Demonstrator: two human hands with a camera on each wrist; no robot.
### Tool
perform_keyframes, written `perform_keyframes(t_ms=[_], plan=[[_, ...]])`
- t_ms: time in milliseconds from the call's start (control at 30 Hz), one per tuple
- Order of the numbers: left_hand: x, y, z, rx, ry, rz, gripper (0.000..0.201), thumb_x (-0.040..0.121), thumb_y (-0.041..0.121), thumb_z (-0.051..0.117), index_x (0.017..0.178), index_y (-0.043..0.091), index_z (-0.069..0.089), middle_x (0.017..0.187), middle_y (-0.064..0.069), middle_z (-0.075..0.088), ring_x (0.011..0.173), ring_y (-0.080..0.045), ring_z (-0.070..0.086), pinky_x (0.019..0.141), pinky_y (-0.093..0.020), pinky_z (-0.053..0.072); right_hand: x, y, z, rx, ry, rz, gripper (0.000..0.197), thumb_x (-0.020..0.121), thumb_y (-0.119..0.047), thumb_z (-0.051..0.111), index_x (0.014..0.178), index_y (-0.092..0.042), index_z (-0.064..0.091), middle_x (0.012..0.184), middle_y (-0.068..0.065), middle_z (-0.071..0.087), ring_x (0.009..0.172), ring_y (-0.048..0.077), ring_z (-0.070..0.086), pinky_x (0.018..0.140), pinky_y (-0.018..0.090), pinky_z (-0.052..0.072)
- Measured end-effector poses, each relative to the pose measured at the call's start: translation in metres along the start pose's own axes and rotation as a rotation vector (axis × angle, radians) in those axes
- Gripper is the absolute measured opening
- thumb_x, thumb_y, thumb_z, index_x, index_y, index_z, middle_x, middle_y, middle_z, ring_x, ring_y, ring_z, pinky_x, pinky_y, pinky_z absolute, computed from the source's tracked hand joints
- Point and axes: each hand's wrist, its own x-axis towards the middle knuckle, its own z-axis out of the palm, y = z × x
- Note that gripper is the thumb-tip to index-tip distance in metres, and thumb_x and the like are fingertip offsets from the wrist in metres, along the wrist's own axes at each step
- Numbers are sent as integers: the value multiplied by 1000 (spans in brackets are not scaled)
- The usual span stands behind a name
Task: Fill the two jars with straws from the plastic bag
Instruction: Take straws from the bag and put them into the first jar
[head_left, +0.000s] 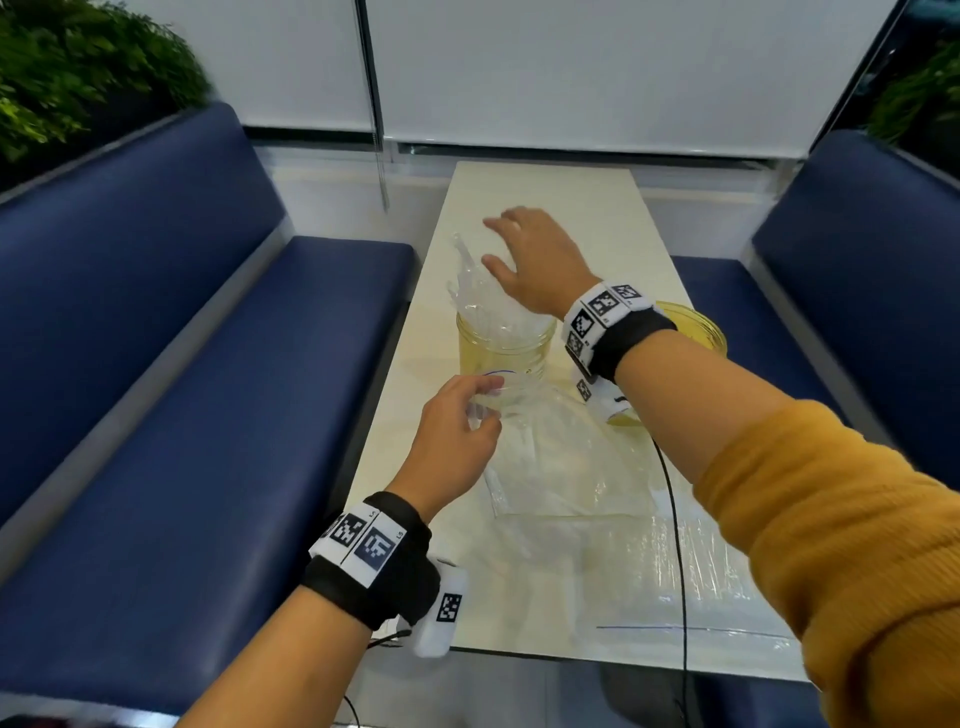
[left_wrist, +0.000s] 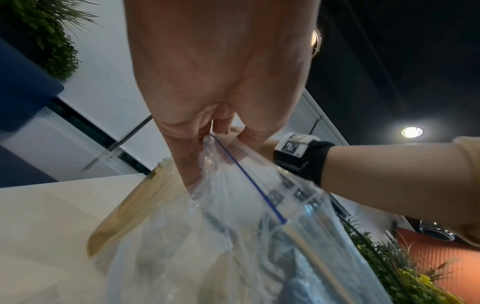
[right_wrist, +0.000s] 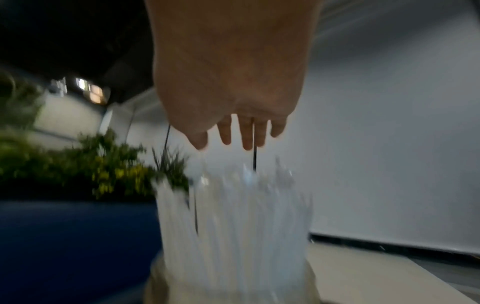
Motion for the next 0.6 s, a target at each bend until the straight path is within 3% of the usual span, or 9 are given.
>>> perform_keyframes(t_ms=[67,133,200,267,300,367,433,533,600], plan=[[2,2,3,4,-16,5,45,92,-2,52,133,16,58,135,6,57,102,-10,66,90,-30,57,-12,-9,-29,-9,84,86,35,98,-41,46,121,-20,63,119,3,62,106,23,56,82,36,46],[3,3,9,-22,-33,11,50,91,-6,49,136,14,56,138,4,55,106,-11,65,87,-31,58,-35,-22,-57,-21,93,190,30,94,-38,47,93,-18,70,90,3,66,77,24,58,64,30,40],[3,3,16,-41,-49,23,54,89,-7,48,139,14,53,140,3,54,108,-11,65,81,-27,57,-67,-34,-75,-3,37,281,29,85,-34,50,73,-13,67,71,4,61,63,26,55,58,28,41],[3,4,23,-44,-66,26,56,89,-8,49,140,15,51,140,4,52,107,-7,64,79,-22,53,-101,-42,-81,30,-128,337,29,83,-33,52,62,-13,55,64,2,51,61,26,52,57,28,41],[3,5,27,-42,-78,31,57,89,-9,49,141,14,50,140,4,51,106,-2,62,78,-17,52,-117,-45,-79,40,-240,349,29,84,-34,53,63,-14,52,67,1,49,64,26,51,59,29,40],[3,7,34,-26,-103,51,58,90,-8,50,144,12,48,141,5,49,105,4,59,79,-5,46,-142,-49,-61,-22,-449,347,23,90,-35,54,84,-15,61,85,4,56,80,27,57,66,30,40],[2,10,41,-18,-128,63,58,90,-8,50,145,12,47,142,1,48,109,-6,61,81,-2,44,-162,-48,-37,-119,-608,352,31,93,-38,55,113,-15,62,110,6,61,102,28,61,72,31,39],[-1,12,49,-8,-141,83,58,90,-9,49,145,10,47,141,-2,48,113,-13,61,82,0,42,-180,-38,-8,-175,-832,386,50,88,-54,62,118,-14,60,116,4,63,107,26,62,76,31,40],[-2,14,51,-9,-141,92,59,90,-9,48,146,10,46,141,-2,47,113,-13,61,83,0,41,-189,-31,5,-184,-906,387,50,85,-53,67,116,-13,63,113,4,66,104,25,64,76,31,43]])
